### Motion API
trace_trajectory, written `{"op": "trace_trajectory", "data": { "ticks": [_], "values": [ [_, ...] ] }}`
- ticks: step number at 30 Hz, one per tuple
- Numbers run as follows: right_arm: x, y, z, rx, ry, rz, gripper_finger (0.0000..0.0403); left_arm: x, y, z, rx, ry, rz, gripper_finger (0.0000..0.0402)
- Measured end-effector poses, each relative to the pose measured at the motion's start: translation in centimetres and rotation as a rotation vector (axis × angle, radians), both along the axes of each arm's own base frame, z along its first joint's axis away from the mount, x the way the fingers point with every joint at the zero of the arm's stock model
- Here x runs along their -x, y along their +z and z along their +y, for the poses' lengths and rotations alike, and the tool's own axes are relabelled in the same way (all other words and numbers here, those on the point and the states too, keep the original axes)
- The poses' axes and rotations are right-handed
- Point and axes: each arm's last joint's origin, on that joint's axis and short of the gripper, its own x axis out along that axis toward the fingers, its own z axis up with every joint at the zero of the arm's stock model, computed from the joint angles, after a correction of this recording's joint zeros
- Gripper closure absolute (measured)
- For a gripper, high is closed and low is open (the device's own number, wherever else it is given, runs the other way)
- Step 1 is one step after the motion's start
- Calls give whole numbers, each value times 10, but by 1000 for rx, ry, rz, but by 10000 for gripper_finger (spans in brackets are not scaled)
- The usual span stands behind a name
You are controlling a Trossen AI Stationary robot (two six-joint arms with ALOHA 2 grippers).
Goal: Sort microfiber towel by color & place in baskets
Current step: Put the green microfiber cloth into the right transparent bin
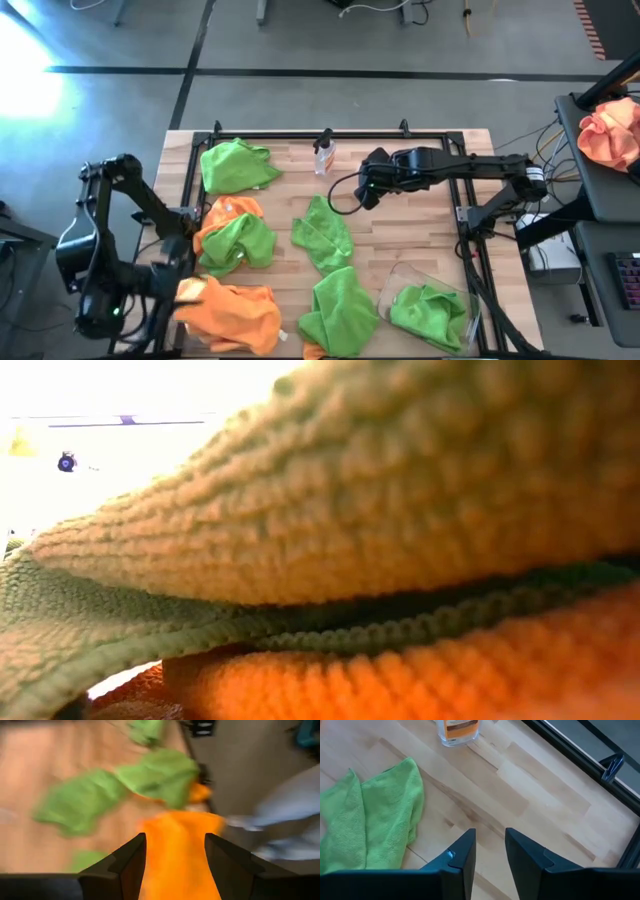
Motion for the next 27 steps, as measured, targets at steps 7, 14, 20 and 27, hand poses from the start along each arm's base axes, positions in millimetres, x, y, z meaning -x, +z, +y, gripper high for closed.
{"op": "trace_trajectory", "data": {
  "ticks": [7,14,20,27],
  "values": [
    [3,-18,0,-6,-3,64,306,-11,22,41,-199,34,-63,216],
    [7,-38,0,-19,-39,121,316,-6,21,79,-258,66,-107,216],
    [8,-44,1,-28,-58,129,313,17,2,122,-140,156,-178,216],
    [4,-38,1,-28,-46,88,304,31,-16,147,18,78,-433,216]
  ]
}}
